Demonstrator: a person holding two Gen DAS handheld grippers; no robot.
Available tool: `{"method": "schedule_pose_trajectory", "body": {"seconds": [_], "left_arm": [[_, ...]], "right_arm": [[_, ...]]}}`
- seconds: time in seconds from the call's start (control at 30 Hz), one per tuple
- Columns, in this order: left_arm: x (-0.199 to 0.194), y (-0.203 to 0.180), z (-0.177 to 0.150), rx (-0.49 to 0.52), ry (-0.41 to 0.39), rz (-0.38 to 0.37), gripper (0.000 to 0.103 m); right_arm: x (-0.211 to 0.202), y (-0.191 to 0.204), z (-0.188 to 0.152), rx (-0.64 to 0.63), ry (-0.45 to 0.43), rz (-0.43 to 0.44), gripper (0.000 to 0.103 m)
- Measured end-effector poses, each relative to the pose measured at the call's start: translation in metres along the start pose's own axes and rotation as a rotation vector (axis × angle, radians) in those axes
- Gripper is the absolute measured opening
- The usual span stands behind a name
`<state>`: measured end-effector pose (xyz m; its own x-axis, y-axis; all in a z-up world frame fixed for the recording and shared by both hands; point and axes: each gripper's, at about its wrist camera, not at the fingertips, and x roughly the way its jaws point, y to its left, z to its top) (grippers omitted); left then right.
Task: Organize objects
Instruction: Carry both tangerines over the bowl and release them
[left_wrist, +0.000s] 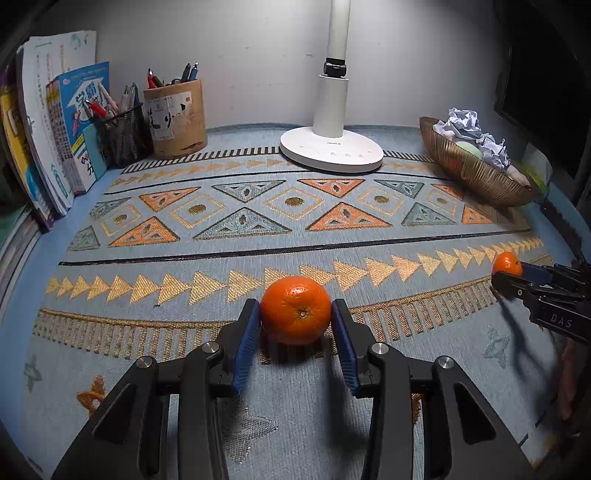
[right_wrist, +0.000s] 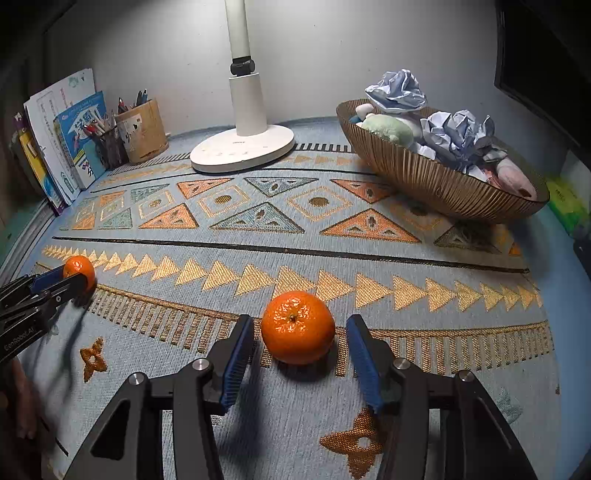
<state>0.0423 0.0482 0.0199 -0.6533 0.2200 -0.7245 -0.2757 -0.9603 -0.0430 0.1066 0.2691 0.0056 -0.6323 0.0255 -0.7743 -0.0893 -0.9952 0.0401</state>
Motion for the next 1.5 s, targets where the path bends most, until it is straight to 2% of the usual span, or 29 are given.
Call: {"method": "schedule_pose_trajectory", "body": {"seconds": [0.13, 0.4, 0.6, 0.73, 0.8, 0.9, 1.0, 1.1, 1.13, 1.27, 1.37, 1.5], "left_arm": [[0.000, 0.000, 0.000, 0.000, 0.000, 0.000, 0.037], [0.001, -0.001, 0.001, 0.007, 0.002, 0.005, 0.037], [-0.002, -0.015, 0.001, 0.045, -0.012, 0.082, 0.036], [-0.016, -0.037, 0.024, 0.009, -0.053, -0.035, 0.036], [-0.022, -0.057, 0.046, 0.026, -0.084, -0.076, 0.036], [-0.030, -0.093, 0.084, 0.059, -0.145, -0.155, 0.036], [-0.031, -0.131, 0.119, 0.085, -0.192, -0.242, 0.036], [-0.014, -0.159, 0.142, 0.012, -0.179, -0.404, 0.036], [-0.006, -0.168, 0.145, -0.003, -0.176, -0.434, 0.036], [0.019, -0.205, 0.161, 0.033, -0.215, -0.400, 0.036], [0.038, -0.213, 0.169, -0.020, -0.240, -0.440, 0.036], [0.062, -0.223, 0.165, -0.012, -0.247, -0.383, 0.036]], "right_arm": [[0.001, 0.001, 0.000, -0.003, 0.006, 0.005, 0.039], [-0.005, 0.002, -0.001, 0.002, -0.029, 0.010, 0.037], [-0.019, -0.001, -0.002, 0.010, -0.087, 0.037, 0.037], [-0.037, -0.020, -0.001, 0.078, -0.109, 0.144, 0.037], [-0.054, -0.035, 0.005, 0.101, -0.126, 0.133, 0.037], [-0.093, -0.067, 0.024, 0.144, -0.204, 0.129, 0.037], [-0.131, -0.098, 0.051, 0.162, -0.305, 0.062, 0.037], [-0.152, -0.126, 0.078, 0.196, -0.391, 0.033, 0.037], [-0.154, -0.134, 0.085, 0.211, -0.409, 0.027, 0.037], [-0.142, -0.159, 0.112, 0.258, -0.438, 0.028, 0.037], [-0.117, -0.174, 0.119, 0.308, -0.453, 0.079, 0.037], [-0.076, -0.192, 0.124, 0.361, -0.405, 0.085, 0.037]]}}
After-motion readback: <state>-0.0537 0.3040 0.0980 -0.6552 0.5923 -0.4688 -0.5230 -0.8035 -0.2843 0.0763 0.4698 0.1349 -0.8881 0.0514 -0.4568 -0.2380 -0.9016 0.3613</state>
